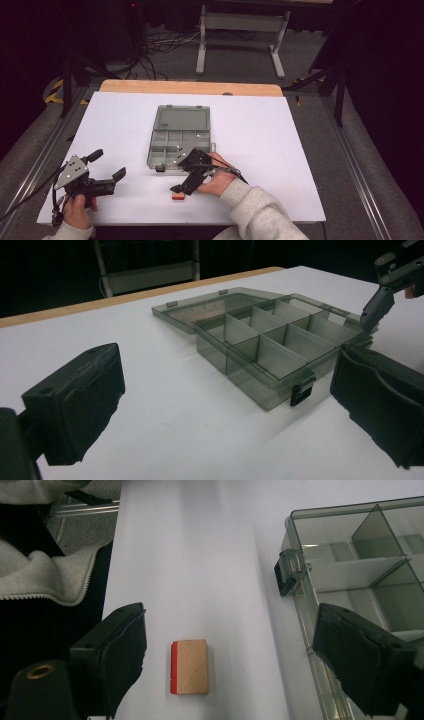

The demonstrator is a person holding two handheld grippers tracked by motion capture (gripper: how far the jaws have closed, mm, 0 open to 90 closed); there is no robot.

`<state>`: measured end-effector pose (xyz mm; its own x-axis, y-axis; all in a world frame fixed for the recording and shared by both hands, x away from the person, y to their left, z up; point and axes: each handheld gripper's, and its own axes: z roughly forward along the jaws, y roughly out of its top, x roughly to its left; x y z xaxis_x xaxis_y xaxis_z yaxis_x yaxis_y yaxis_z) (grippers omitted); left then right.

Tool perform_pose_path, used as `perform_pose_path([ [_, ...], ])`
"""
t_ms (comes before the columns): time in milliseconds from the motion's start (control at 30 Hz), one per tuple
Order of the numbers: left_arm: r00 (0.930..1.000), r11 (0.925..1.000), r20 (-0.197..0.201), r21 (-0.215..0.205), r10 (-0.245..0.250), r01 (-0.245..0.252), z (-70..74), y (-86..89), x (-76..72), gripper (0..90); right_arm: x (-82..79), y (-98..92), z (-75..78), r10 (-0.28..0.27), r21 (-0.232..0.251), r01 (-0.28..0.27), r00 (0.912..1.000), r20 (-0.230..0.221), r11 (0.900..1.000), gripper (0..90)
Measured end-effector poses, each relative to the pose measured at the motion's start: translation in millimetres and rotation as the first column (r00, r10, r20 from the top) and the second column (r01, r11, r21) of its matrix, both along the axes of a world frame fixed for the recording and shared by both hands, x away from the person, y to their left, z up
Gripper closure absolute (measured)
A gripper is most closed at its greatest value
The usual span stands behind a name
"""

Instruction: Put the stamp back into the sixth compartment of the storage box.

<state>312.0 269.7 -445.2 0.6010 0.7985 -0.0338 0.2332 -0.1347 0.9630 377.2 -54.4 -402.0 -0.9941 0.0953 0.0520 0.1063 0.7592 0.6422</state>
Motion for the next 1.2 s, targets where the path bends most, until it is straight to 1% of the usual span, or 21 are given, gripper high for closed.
perform_pose_path([
  [133, 1.0000, 1.0000, 0.000, 0.000, 0.000, 0.000, 0.0, -0.1, -0.1, 1.9, -1.1, 1.1, -0.9, 0.008, -0.008, -0.008, 0.9999, -0.015, 1.000, 16.9],
  [200, 1.0000, 1.0000, 0.000, 0.000, 0.000, 0.000, 0.1, -0.1, -0.1, 1.9, -1.9, 2.0, -2.4, 0.011, -0.022, -0.011, 0.9996, -0.027, 1.000, 17.4],
  [400, 1.0000, 1.0000, 0.001, 0.000, -0.001, 0.001, 0.1, -0.3, -0.2, 1.9, -3.8, 3.9, -5.5, 0.017, -0.063, -0.019, 0.9993, -0.033, 0.998, 19.2],
  [533, 1.0000, 1.0000, 0.001, 0.000, 0.000, 0.000, 0.1, -0.2, -0.1, 1.9, -5.0, 5.2, -6.9, 0.021, -0.077, -0.025, 0.9988, -0.044, 0.997, 19.5],
  [733, 1.0000, 1.0000, 0.000, 0.001, 0.000, 0.000, 0.1, 0.0, -0.1, 1.9, -8.2, 9.1, -11.3, 0.034, -0.117, -0.040, 0.9982, -0.049, 0.992, 20.0],
  [867, 1.0000, 1.0000, 0.000, 0.001, 0.000, 0.000, 0.1, -0.1, -0.1, 1.9, -9.7, 11.2, -13.2, 0.044, -0.132, -0.050, 0.9979, -0.048, 0.990, 20.4],
  [1000, 1.0000, 1.0000, 0.000, 0.001, 0.000, 0.000, 0.1, -0.2, -0.1, 1.9, -10.4, 13.3, -16.5, 0.056, -0.157, -0.064, 0.9968, -0.056, 0.986, 21.4],
  [1100, 1.0000, 1.0000, -0.001, -0.001, 0.001, -0.001, 0.0, -0.4, -0.1, 1.9, -11.2, 14.3, -18.5, 0.055, -0.173, -0.066, 0.9961, -0.069, 0.983, 23.8],
  [1167, 1.0000, 1.0000, 0.000, 0.000, 0.000, 0.000, 0.0, -0.4, -0.1, 1.9, -12.5, 15.4, -19.8, 0.040, -0.182, -0.055, 0.9958, -0.082, 0.982, 24.6],
  [1200, 1.0000, 1.0000, -0.001, 0.000, 0.000, 0.000, 0.0, -0.4, 0.0, 1.9, -12.0, 15.3, -20.6, 0.050, -0.186, -0.065, 0.9953, -0.083, 0.980, 25.0],
])
